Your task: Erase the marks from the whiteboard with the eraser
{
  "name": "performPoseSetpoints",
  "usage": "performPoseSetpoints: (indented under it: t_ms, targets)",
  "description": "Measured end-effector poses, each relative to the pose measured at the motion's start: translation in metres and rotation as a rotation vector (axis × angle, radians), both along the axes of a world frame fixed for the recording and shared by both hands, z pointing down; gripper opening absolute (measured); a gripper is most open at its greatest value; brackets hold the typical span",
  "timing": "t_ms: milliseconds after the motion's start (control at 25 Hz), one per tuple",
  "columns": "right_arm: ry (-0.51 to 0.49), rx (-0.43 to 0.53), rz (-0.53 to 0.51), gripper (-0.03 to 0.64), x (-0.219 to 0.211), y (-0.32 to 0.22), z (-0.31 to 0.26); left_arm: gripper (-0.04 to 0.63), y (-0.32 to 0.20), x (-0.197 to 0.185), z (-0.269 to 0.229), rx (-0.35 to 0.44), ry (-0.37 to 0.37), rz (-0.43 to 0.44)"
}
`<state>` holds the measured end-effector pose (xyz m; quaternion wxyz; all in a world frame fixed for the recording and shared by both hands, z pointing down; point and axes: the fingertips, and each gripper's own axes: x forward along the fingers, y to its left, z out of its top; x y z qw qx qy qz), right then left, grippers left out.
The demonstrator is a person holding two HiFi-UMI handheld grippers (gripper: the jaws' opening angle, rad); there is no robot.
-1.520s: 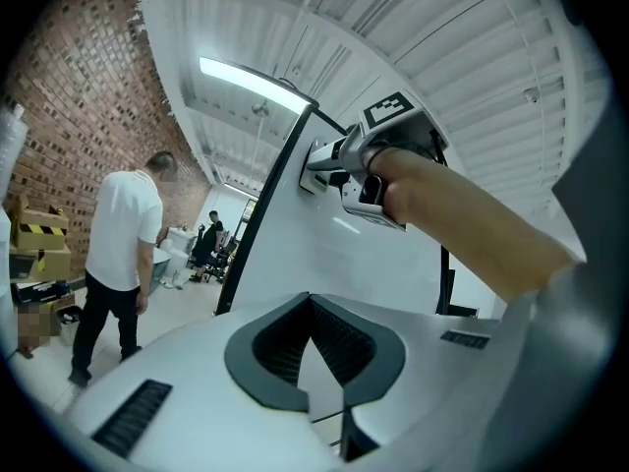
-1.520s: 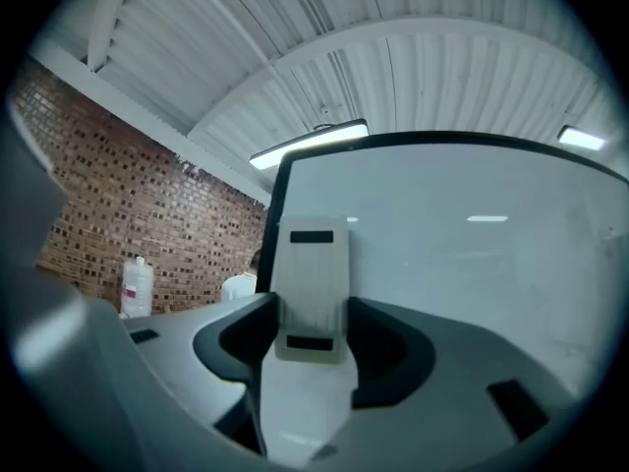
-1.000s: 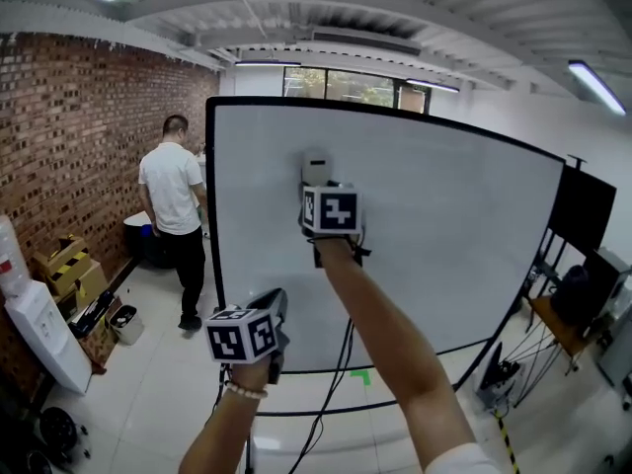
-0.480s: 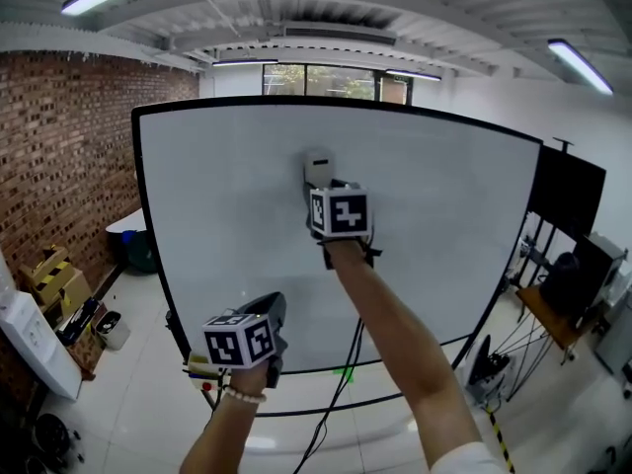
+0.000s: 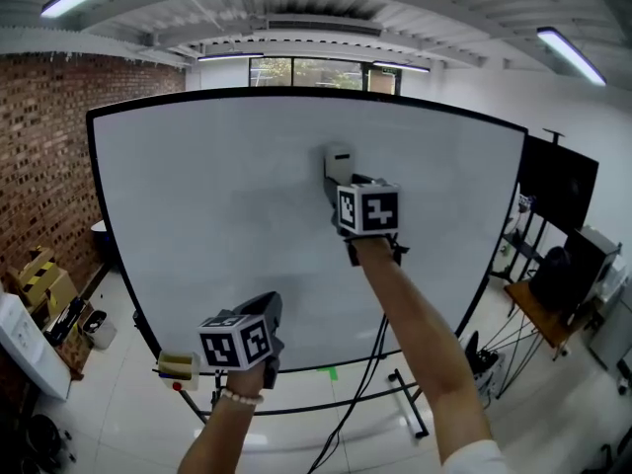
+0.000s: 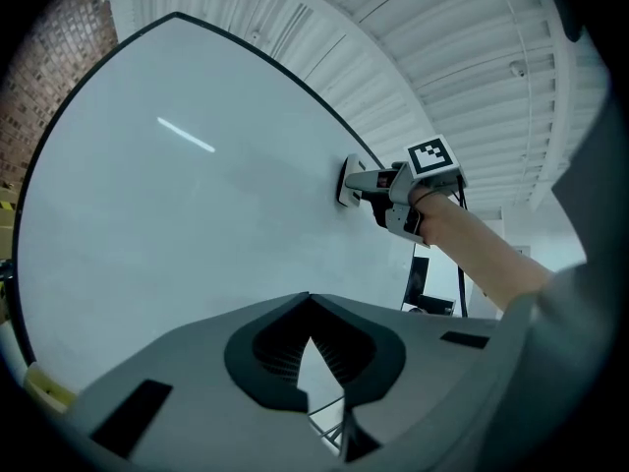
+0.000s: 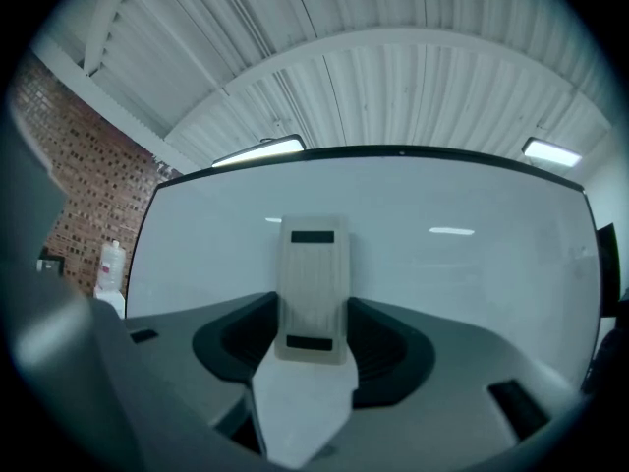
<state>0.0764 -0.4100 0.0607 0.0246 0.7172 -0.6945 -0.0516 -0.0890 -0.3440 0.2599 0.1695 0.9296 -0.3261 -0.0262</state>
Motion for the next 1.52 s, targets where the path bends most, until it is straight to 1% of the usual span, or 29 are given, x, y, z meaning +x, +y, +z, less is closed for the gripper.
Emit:
performPoseSetpoints:
  t_ms: [120, 240, 360, 480, 600, 720, 840, 920, 1040, 1280, 1520]
  targets:
    - [0.002, -0.002, 0.020, 0.249, 0.017, 0.001, 0.002, -0.009, -0.003, 0.001, 0.000, -0.002, -0.013, 0.026]
    - [0.000, -0.001, 0.042, 0.249, 0.035, 0.003, -0.001, -0.009, -0.001, 0.008, -0.005, 0.011, -0.028, 0.075]
    - [-0.029, -0.002, 0.053, 0.249, 0.052, 0.005, -0.001, -0.009, 0.000, 0.015, -0.006, 0.020, -0.052, 0.122]
    - [-0.031, -0.004, 0.069, 0.247, 0.069, 0.009, 0.000, -0.009, -0.004, 0.029, -0.006, 0.026, -0.062, 0.130]
    - [-0.020, -0.007, 0.089, 0.247, 0.100, 0.019, -0.002, -0.008, -0.002, 0.058, -0.013, 0.051, -0.056, 0.130]
    - [-0.025, -0.010, 0.091, 0.247, 0.143, 0.032, 0.002, -0.008, 0.000, 0.088, -0.023, 0.071, -0.016, 0.116]
    - [-0.047, -0.007, 0.069, 0.247, 0.184, 0.042, 0.002, -0.009, 0.004, 0.119, -0.032, 0.081, 0.028, 0.114]
    - [-0.031, -0.011, 0.065, 0.247, 0.210, 0.048, 0.001, -0.009, 0.010, 0.144, -0.035, 0.097, 0.045, 0.123]
    - [-0.015, -0.011, 0.079, 0.247, 0.255, 0.060, 0.001, -0.009, 0.019, 0.187, -0.033, 0.094, 0.056, 0.136]
    - [-0.032, -0.023, 0.103, 0.247, 0.351, 0.081, 0.009, -0.009, 0.039, 0.260, -0.027, 0.074, 0.061, 0.153]
    - [-0.068, -0.019, 0.136, 0.247, 0.452, 0.104, 0.011, -0.009, 0.056, 0.322, -0.022, 0.064, 0.063, 0.152]
